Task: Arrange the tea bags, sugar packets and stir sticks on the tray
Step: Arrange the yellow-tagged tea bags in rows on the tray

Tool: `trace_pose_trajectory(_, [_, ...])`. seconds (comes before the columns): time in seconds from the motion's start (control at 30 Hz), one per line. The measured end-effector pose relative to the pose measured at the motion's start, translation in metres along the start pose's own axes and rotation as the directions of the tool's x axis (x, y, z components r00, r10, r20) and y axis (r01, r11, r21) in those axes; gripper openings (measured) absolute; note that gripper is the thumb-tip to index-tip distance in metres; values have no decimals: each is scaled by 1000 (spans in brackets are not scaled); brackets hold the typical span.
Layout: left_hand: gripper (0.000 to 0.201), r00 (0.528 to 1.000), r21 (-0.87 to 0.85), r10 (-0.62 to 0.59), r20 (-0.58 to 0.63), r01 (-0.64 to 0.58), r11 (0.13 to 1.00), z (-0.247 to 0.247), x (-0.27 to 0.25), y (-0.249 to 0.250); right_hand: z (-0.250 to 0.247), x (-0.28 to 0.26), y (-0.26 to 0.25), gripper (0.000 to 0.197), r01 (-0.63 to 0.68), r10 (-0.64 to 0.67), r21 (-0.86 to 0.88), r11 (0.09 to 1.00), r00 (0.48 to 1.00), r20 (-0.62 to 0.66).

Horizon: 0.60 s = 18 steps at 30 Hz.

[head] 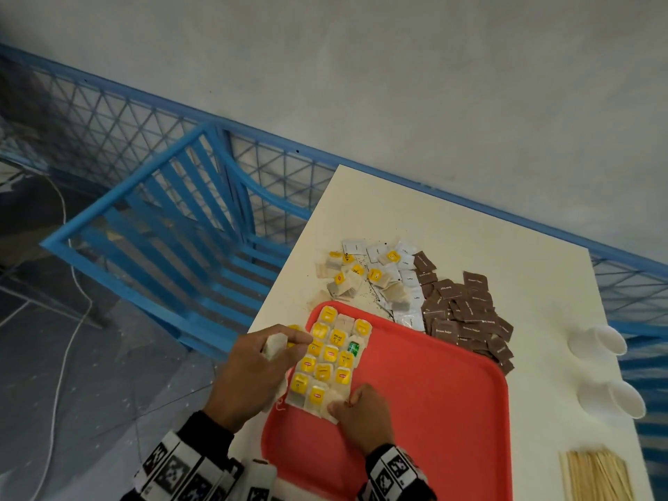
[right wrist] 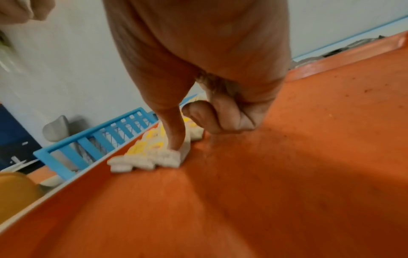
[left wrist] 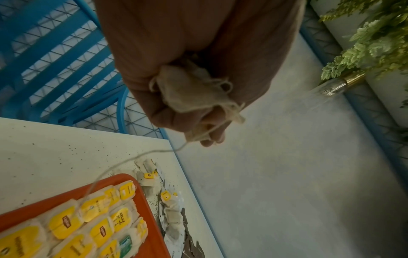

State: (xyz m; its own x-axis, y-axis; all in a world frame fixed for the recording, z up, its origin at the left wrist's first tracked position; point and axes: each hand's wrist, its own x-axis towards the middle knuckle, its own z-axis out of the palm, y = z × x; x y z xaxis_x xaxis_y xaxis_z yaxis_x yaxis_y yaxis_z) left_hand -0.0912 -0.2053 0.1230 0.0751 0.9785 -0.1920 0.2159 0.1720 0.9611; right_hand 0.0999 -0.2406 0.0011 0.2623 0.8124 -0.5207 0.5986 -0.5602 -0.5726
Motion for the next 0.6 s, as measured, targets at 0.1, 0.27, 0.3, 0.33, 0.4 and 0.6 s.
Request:
trace_pose_trajectory(0.1, [12, 999, -16, 32, 32, -31, 999, 2, 0, 5, -23, -4, -12, 35, 131, -126, 73, 989, 989, -71])
trace_pose_trajectory(0.27, [26, 987, -120, 99, 127, -84, 989, 19, 2, 22, -102, -43, -63, 20, 401, -403, 477, 782, 909, -104])
trace_pose_trajectory(0.3, [31, 981, -126, 116, 155, -97, 987, 25, 2, 26, -116, -52, -71, 19, 426, -448, 522, 739, 889, -91])
trace_pose_trajectory(0.33, [35, 974, -134, 133, 182, -109, 985, 31, 2, 30, -126, -59, -77, 19, 455, -489, 525, 720, 868, -82])
trace_pose_trajectory(0.4, [43, 961, -161, 164, 225, -129, 978, 44, 1, 36, -139, -65, -81, 13, 507, -538, 482, 715, 839, -84])
trace_pose_trajectory(0.6, [25, 947, -132, 179, 266, -148, 980, 69, -7, 52, -179, -65, -69, 11, 591, -537, 426, 685, 805, -253])
